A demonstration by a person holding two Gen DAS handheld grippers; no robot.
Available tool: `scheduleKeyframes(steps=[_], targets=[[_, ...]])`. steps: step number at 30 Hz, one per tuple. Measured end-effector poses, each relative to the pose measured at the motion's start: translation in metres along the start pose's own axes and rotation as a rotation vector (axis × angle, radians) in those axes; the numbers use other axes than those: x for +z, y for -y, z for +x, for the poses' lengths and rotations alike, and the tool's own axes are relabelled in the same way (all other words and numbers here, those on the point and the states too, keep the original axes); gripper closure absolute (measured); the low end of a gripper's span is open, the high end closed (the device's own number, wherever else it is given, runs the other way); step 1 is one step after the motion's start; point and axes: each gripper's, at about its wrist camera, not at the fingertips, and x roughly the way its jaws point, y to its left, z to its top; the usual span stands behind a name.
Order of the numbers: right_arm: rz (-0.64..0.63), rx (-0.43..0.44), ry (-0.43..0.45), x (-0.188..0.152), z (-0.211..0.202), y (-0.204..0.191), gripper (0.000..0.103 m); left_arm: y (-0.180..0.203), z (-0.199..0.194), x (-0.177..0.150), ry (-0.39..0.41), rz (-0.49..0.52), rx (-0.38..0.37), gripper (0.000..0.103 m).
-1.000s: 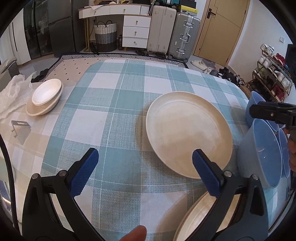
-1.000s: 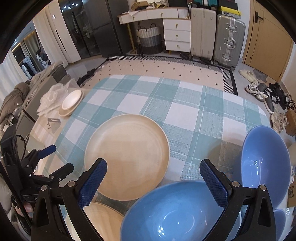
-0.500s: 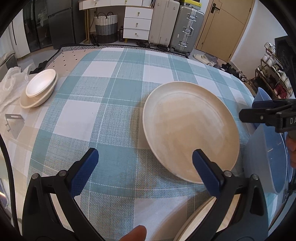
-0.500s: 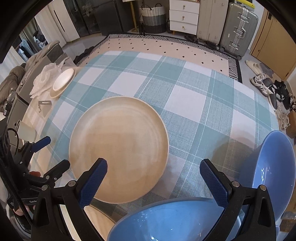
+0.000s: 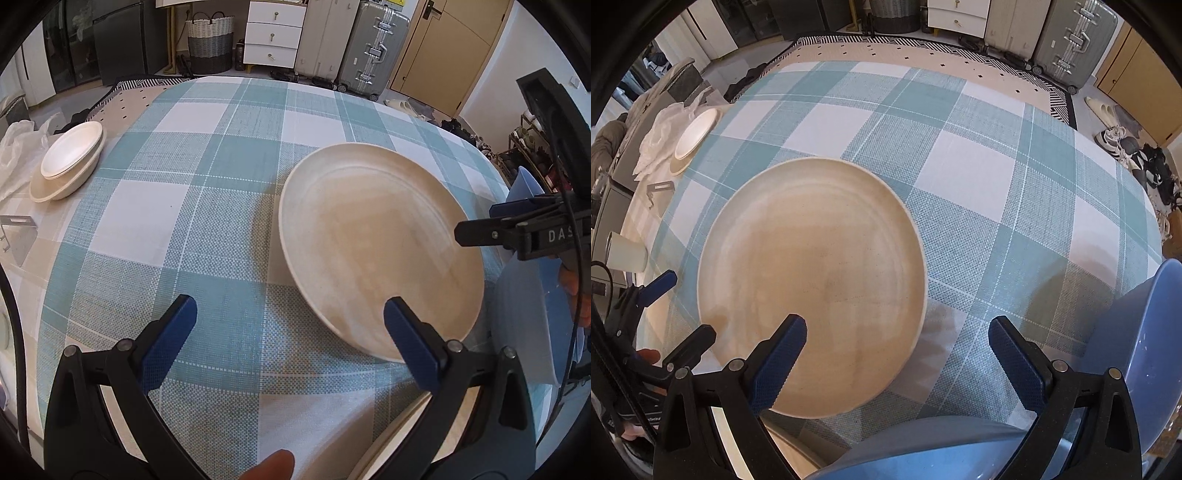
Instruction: Organize plates and bowls
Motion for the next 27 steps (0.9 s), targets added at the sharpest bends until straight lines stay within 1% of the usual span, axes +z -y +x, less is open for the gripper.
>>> scheduleKeyframes(steps=[3,4,5,6,7,8,9,10,11,12,13,15,22,24,25,27], targets=[[0.002,0.006,-0.013,0.001,0.004,0.001,0.004,0.001,0.002,0.000,-0.004,0.001,-0.006,0.003],[0.002,0.009,-0.018,0.001,0.005,0.002,0.006,0.001,0.002,0.000,-0.005,0.001,-0.008,0.004],[0.002,0.014,-0.024,0.001,0.007,0.002,0.011,0.001,0.002,0.000,-0.006,-0.001,-0.011,0.006],[0.001,0.019,-0.032,0.001,0.008,0.001,0.014,0.000,0.002,0.000,-0.008,-0.003,-0.016,0.011],[-0.002,0.021,-0.040,0.001,0.010,0.001,0.020,0.000,0.003,0.000,-0.013,-0.002,-0.023,0.013],[-0.009,0.018,-0.042,0.001,0.012,-0.001,0.022,0.000,0.004,0.000,-0.015,0.000,-0.027,0.016],[-0.012,0.019,-0.044,0.001,0.013,-0.001,0.022,0.000,0.004,0.000,-0.015,0.003,-0.029,0.023],[-0.012,0.023,-0.043,0.001,0.014,-0.002,0.022,0.000,0.004,0.000,-0.017,0.006,-0.028,0.028],[-0.012,0.028,-0.044,0.002,0.015,-0.002,0.025,0.000,0.005,-0.001,-0.026,0.007,-0.026,0.035],[-0.015,0.030,-0.046,0.002,0.015,-0.004,0.026,0.000,0.006,-0.001,-0.035,0.007,-0.027,0.039],[-0.019,0.028,-0.046,0.002,0.015,-0.005,0.029,-0.001,0.005,-0.002,-0.037,0.005,-0.030,0.039],[-0.024,0.023,-0.039,0.002,0.014,-0.006,0.029,-0.002,0.004,-0.003,-0.038,0.000,-0.040,0.043],[-0.026,0.013,-0.022,0.003,0.010,-0.005,0.032,-0.006,0.004,-0.005,-0.035,-0.010,-0.064,0.049],[-0.023,0.000,-0.027,0.003,0.013,-0.001,0.036,-0.006,0.004,-0.005,-0.035,-0.008,-0.068,0.053],[-0.021,0.002,-0.030,0.003,0.015,0.001,0.040,-0.005,0.004,-0.005,-0.035,-0.006,-0.073,0.055],[-0.018,0.001,-0.033,0.004,0.018,0.001,0.047,-0.004,0.004,-0.005,-0.033,-0.004,-0.086,0.063]])
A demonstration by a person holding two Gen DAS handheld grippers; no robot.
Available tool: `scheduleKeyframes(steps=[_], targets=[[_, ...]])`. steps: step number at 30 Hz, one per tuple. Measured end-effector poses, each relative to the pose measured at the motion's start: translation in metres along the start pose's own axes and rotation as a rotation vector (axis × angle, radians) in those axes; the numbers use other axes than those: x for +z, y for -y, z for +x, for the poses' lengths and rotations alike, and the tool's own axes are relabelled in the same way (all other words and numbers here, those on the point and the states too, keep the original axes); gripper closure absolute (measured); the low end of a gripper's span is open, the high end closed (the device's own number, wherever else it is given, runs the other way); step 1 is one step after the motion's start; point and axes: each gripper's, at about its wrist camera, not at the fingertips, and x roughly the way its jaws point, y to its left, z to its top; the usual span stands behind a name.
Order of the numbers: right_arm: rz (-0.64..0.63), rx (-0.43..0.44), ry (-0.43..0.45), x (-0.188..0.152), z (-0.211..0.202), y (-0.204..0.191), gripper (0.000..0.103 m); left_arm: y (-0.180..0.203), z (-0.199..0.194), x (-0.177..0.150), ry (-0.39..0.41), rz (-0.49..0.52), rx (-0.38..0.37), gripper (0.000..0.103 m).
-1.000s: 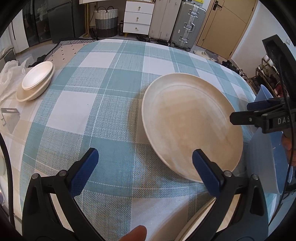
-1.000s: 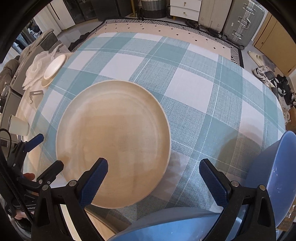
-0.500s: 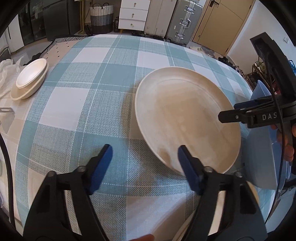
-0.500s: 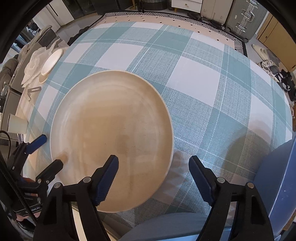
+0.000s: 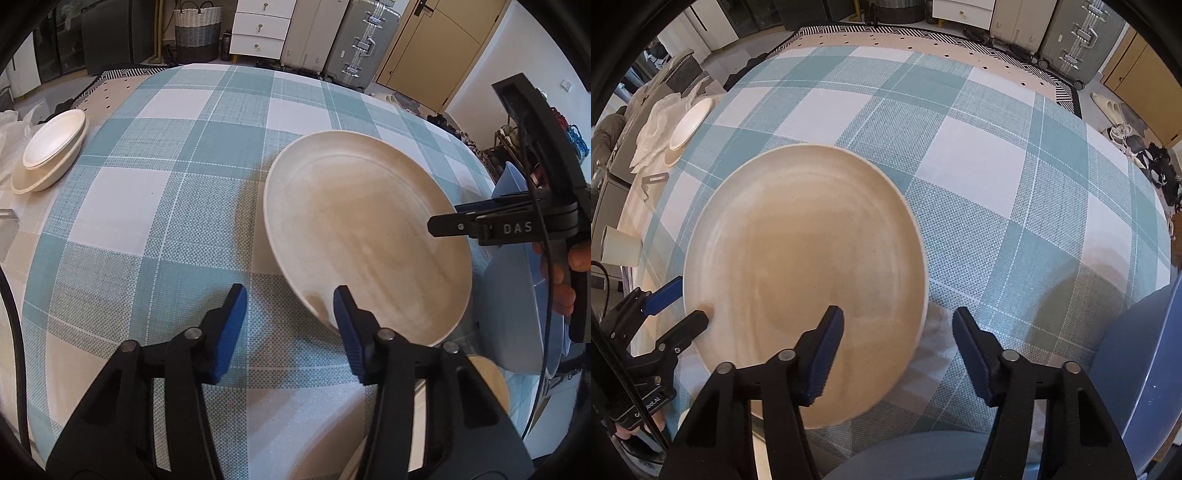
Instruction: Organize plates and bowls
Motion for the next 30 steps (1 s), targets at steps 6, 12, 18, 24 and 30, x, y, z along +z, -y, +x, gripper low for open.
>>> scheduleKeyframes(steps=[6,12,18,24,30], targets=[[-0.005,-0.007,0.050,-0.005,-0.008,-0.003,0.070,0.010,-0.004,0.000,0.020,0.026,-0.004,0.083],[-0.026,-0.021,0.093,-0.012,-0.018,-0.011,0.072,0.010,-0.006,-0.002,0.034,0.028,0.026,0.084],[-0.039,-0.018,0.124,-0.017,-0.025,-0.017,0.072,0.009,-0.019,-0.004,0.062,0.032,0.054,0.084],[-0.049,-0.007,0.162,-0.021,-0.041,-0.028,0.072,0.002,-0.043,-0.004,0.104,0.016,0.052,0.084],[-0.065,0.006,0.205,-0.028,-0.061,-0.042,0.072,-0.005,-0.067,-0.005,0.134,0.017,0.068,0.084]])
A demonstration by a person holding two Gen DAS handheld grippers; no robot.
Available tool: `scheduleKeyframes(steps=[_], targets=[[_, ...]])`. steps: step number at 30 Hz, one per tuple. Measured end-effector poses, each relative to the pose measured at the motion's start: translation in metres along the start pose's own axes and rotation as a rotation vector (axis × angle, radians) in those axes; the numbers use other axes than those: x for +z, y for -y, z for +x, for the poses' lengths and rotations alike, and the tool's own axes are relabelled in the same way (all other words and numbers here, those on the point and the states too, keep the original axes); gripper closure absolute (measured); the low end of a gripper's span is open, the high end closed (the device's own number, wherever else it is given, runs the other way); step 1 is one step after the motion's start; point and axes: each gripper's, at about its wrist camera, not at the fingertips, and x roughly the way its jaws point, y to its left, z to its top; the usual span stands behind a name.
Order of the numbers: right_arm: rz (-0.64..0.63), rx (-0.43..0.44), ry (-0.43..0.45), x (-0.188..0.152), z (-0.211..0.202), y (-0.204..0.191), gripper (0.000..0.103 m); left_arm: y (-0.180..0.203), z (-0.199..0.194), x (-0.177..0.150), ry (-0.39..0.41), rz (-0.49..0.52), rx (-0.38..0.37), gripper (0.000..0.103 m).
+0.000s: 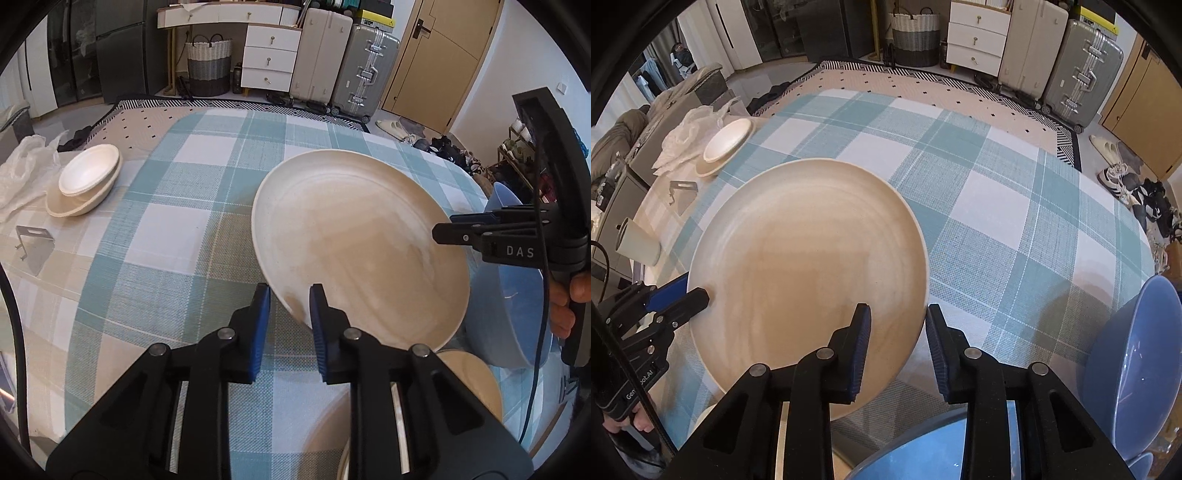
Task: Organize plates and bowls
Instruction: 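Lift the gripped cream plates with both tools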
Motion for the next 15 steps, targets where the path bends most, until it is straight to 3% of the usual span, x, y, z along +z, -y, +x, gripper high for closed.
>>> scheduleKeyframes(steps=[15], targets=[[-0.013,0.024,0.083,-0.019,-0.050,-0.028,0.072,0.000,-0.066,-0.017,0.067,0.006,0.010,0.084]])
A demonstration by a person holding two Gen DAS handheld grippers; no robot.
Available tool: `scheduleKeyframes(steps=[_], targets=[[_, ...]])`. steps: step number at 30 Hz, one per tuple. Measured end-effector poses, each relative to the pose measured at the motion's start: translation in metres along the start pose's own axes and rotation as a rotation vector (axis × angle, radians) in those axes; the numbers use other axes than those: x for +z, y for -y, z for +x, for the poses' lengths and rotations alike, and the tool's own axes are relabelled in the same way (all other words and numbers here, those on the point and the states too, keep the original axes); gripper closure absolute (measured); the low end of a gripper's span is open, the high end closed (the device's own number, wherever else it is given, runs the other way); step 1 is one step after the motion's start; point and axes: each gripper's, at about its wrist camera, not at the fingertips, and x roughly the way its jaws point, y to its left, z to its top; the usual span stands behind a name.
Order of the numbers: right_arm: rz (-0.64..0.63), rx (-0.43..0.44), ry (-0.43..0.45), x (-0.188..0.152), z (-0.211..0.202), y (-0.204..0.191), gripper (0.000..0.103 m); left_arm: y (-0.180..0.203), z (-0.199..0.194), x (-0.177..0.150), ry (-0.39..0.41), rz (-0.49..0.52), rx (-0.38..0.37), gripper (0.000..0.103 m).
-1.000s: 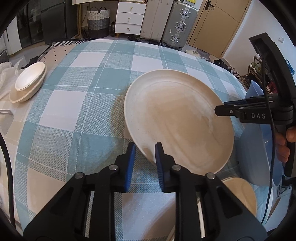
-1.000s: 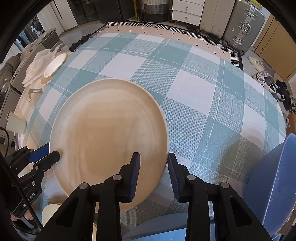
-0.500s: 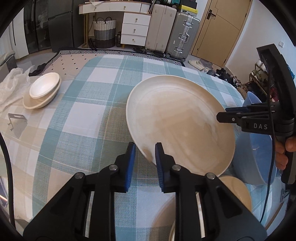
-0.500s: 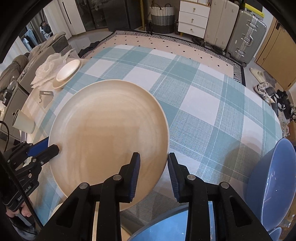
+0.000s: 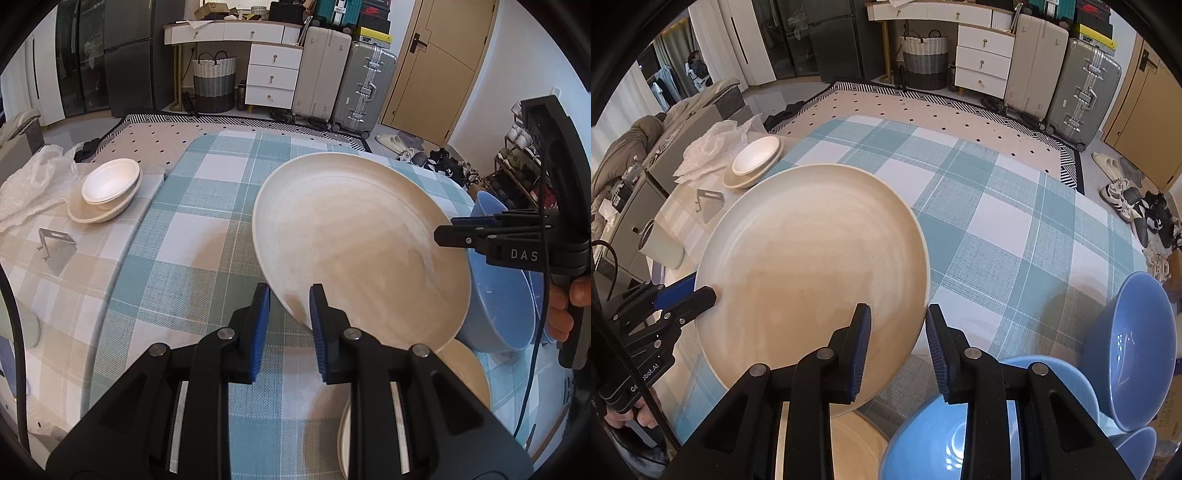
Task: Organize plates and bowls
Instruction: 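Lift the gripped cream plates with both tools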
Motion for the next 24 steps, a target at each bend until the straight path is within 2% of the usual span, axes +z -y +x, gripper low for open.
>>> scheduleKeyframes(steps=[15,24], targets=[[0.005,0.014,0.071,-0.043,-0.049,-0.029,0.072,0.003,-0.070,-0.031,0.057,0.034,-0.006,0.084],[0.016,0.012,0.113,-0.073,-0.070,-0.040,0.072,0.014,-0.097,-0.056,0.069,0.063,-0.002,0.084]])
